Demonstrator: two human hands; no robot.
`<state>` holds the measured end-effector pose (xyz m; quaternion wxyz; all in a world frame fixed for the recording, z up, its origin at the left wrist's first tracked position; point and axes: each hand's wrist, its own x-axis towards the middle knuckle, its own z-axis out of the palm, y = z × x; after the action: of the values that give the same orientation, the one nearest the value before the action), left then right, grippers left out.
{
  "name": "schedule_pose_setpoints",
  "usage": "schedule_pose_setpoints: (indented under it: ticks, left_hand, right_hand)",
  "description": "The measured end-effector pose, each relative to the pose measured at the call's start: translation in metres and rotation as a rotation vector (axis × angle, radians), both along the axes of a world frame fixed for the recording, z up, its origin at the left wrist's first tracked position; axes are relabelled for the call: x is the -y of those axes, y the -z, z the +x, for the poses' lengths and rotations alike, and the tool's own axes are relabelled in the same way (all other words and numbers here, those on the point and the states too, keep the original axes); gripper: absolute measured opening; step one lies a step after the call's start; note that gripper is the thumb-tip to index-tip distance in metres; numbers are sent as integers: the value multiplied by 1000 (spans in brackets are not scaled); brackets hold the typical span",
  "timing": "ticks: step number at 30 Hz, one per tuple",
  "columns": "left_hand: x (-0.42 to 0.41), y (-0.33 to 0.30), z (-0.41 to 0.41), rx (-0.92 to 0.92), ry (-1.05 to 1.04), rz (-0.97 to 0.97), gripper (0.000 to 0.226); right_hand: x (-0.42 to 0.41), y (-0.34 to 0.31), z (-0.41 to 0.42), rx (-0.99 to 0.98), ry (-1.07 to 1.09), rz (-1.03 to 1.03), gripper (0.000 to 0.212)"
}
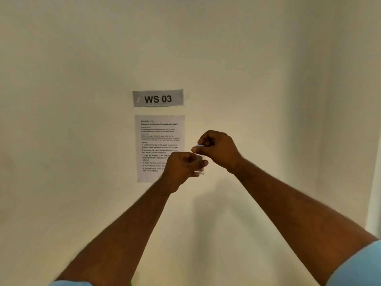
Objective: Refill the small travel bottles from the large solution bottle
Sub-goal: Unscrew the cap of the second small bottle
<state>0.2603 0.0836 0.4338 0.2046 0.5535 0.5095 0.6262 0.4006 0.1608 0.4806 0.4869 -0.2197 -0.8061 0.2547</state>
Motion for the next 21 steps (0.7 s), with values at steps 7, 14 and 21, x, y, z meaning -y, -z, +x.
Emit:
schedule_pose_setpoints:
  ticks: [7, 14, 21]
  left_hand:
    - [16, -25, -2, -26, 102, 1, 21]
    - [24, -31, -2, -24, 146, 9, 16]
    - [29, -34, -4, -21, 160, -5, 19]
  right_hand:
    - [19, -33, -4, 54, 16, 68, 26]
    - [20, -38, -6, 33, -136, 43, 13]
    - [24, -37, 2, 7, -204, -71, 24]
